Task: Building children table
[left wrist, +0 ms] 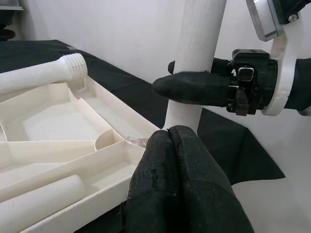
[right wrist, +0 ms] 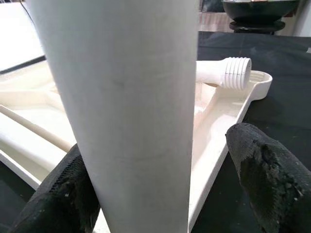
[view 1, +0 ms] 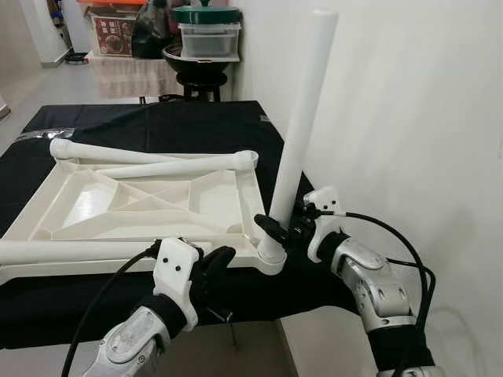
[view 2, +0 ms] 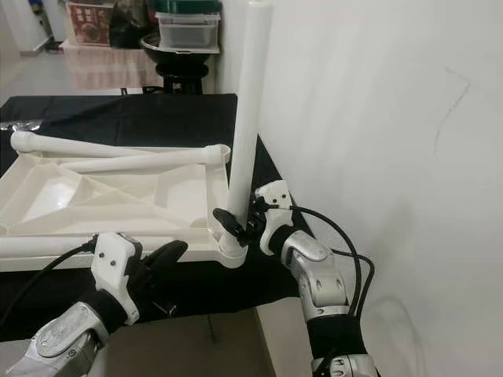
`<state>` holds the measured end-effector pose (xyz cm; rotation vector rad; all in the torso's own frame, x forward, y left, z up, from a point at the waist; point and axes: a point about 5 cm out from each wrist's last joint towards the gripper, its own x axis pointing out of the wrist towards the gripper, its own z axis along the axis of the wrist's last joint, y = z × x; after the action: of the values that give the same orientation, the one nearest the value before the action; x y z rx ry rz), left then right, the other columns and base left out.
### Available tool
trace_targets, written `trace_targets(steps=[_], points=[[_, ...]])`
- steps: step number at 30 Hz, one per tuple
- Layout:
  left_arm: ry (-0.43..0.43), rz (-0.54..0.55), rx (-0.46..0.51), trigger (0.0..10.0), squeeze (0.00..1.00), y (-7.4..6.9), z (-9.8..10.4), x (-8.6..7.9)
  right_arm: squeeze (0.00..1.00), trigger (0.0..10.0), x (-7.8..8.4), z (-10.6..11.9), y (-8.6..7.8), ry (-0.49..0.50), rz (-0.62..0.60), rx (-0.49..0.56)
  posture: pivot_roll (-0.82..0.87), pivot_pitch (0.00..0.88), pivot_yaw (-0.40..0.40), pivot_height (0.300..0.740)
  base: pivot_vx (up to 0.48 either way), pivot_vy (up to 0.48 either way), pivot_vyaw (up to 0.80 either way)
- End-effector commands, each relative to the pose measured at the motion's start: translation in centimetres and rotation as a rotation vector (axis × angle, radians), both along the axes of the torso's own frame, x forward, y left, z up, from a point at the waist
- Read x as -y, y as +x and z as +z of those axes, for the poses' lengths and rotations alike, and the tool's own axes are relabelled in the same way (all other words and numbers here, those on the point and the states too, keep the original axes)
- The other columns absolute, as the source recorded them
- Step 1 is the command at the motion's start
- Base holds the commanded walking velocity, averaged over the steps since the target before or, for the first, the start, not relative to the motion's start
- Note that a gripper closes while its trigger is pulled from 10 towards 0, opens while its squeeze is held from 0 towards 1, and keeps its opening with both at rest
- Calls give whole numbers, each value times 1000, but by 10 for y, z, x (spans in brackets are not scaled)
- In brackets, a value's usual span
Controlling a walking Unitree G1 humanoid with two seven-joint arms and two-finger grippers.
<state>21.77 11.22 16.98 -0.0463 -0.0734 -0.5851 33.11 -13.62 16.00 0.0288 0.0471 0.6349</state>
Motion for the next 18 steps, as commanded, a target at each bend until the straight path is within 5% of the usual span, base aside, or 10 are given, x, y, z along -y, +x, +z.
trace_targets(steps=[1,3,4,5,6,7,18], points=[[3,1,13,10000,0,0,2,-1,0,10000,2,5,3,26,-6,4,-20,55,-77,740,0,0,0],[2,1,13,10000,0,0,3,-2,0,10000,2,7,2,73,26,-7,-18,62,-69,740,0,0,0],[1,1,12,10000,0,0,3,-3,0,7490,1,8,1,97,52,-9,-16,64,-68,740,0,0,0],[1,1,12,10000,0,0,3,-3,0,7490,1,8,1,97,52,-9,-16,64,-68,740,0,0,0],[1,2,12,10000,0,0,3,-4,0,4471,1,9,1,114,70,-12,-15,65,-68,740,0,0,0],[2,3,12,10000,0,0,3,-4,0,0,0,10,1,128,83,-15,-13,67,-69,740,0,0,0],[7,10,9,10000,0,0,4,-8,0,0,-1,11,0,129,68,-5,-14,76,-62,740,0,0,0]])
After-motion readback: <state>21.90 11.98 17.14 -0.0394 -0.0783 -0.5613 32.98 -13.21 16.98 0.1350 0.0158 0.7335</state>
